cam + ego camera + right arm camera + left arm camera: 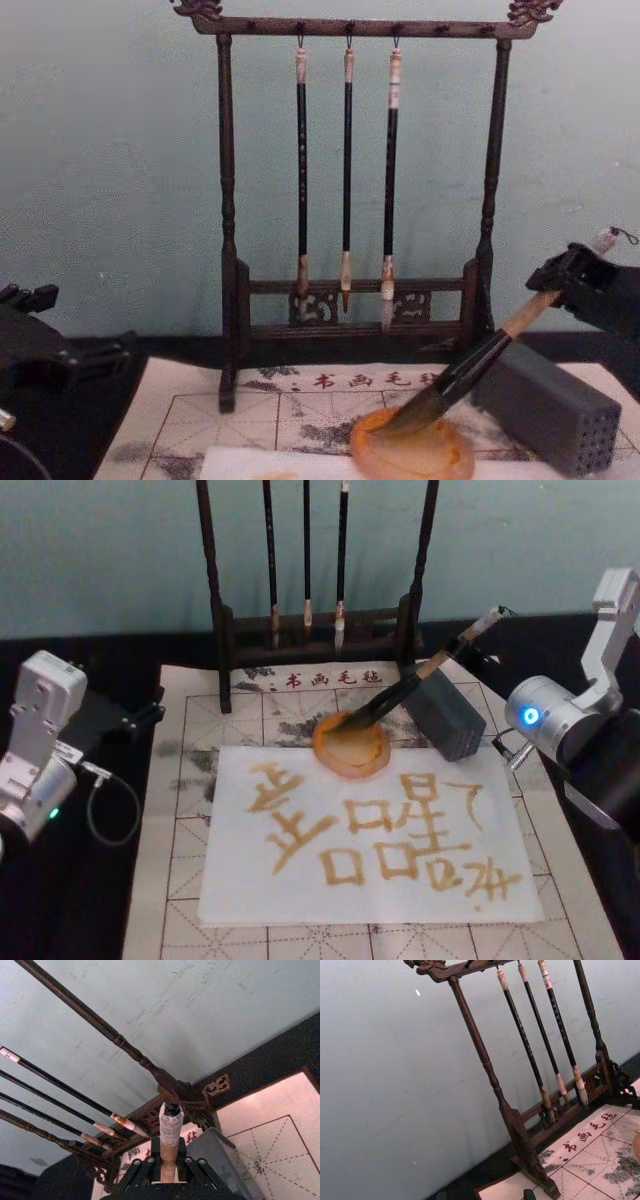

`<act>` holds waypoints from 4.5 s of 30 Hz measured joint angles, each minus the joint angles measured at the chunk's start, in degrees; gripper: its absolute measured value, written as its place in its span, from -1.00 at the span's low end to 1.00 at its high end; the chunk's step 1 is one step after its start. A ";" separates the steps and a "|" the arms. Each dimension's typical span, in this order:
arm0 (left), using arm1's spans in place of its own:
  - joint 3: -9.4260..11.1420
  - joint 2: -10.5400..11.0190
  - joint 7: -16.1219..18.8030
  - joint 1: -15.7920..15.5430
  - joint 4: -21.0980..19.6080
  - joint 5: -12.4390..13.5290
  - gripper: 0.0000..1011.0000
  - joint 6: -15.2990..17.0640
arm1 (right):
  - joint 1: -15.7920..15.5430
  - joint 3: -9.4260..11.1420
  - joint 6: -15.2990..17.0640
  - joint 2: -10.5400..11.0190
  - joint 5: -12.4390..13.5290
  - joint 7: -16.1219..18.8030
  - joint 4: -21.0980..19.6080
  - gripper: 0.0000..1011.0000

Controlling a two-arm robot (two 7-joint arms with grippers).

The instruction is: Pick up the brush from the inkstone, write on the paper, then place the brush back to its original position.

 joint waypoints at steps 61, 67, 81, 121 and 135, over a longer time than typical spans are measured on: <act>0.00 0.00 0.00 0.00 0.00 0.00 0.98 0.00 | 2.11 -1.49 -1.77 0.90 0.99 0.84 3.32 0.98; 0.00 0.00 0.00 0.00 0.00 0.00 0.98 0.00 | 3.04 -2.29 -2.38 1.38 1.73 1.05 4.61 0.98; 0.00 0.00 0.00 0.00 0.00 0.00 0.98 0.00 | 3.55 -3.93 -3.13 2.54 3.40 0.35 5.90 0.98; 0.00 0.00 0.00 0.00 0.00 0.00 0.98 0.00 | -12.03 -5.38 -7.74 17.26 6.71 4.17 -13.94 0.98; 0.00 0.00 0.00 0.00 0.00 0.00 0.98 0.00 | -15.16 -11.21 -16.18 23.74 -12.87 13.51 -15.71 0.98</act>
